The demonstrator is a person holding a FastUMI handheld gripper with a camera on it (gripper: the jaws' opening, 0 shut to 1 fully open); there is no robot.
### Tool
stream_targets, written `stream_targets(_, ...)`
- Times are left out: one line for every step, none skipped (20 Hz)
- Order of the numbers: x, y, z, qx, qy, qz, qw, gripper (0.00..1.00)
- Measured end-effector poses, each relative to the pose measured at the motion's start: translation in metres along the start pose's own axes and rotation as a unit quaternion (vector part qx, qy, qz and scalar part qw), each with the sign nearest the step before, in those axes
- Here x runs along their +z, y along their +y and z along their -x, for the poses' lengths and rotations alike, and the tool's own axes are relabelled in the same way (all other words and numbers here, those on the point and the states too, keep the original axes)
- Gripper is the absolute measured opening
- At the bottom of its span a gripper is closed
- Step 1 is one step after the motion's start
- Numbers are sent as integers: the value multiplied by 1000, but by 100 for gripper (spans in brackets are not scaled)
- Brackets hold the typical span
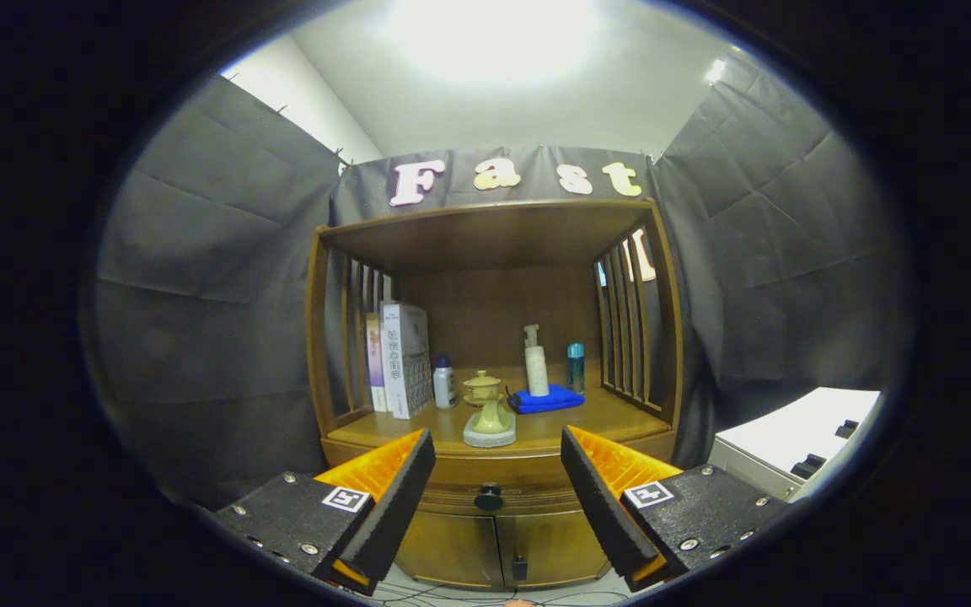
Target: Pull open the drawer, take out the items inside it, and place them on the countertop above the cabinet.
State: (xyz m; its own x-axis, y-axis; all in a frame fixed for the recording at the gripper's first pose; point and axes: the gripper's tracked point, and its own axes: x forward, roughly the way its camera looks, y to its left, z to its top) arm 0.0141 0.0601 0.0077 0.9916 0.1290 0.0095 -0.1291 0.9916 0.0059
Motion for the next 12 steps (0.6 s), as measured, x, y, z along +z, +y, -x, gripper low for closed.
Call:
stream_targets(3, -1, 6, 0, -4, -2, 1000, 94)
stream_targets(5, -2, 12, 0, -7, -5, 1000, 94)
stream_targets(6, -2, 18, 1, -8, -8, 1000, 94)
stream_targets(6, -2, 23, 3, -7, -9, 1000, 94)
stream_targets(6, -4, 28, 2, -7, -10, 1000, 94)
stream_targets(6, -5, 33, 3, -6, -9, 1000, 94)
stream_targets(5, -5, 37, 4, -7, -8, 1000, 94)
stream_targets(4, -6, 40, 5, -7, -6, 1000, 94)
stream_targets(0, -6, 44, 6, -3, -5, 1000, 94)
stream_targets(-3, -5, 48, 8, -1, -4, 1000, 94)
stream_targets(-5, -6, 51, 9, 0, -4, 1000, 94)
stream_targets(-8, -6, 55, 9, 2, -4, 1000, 94)
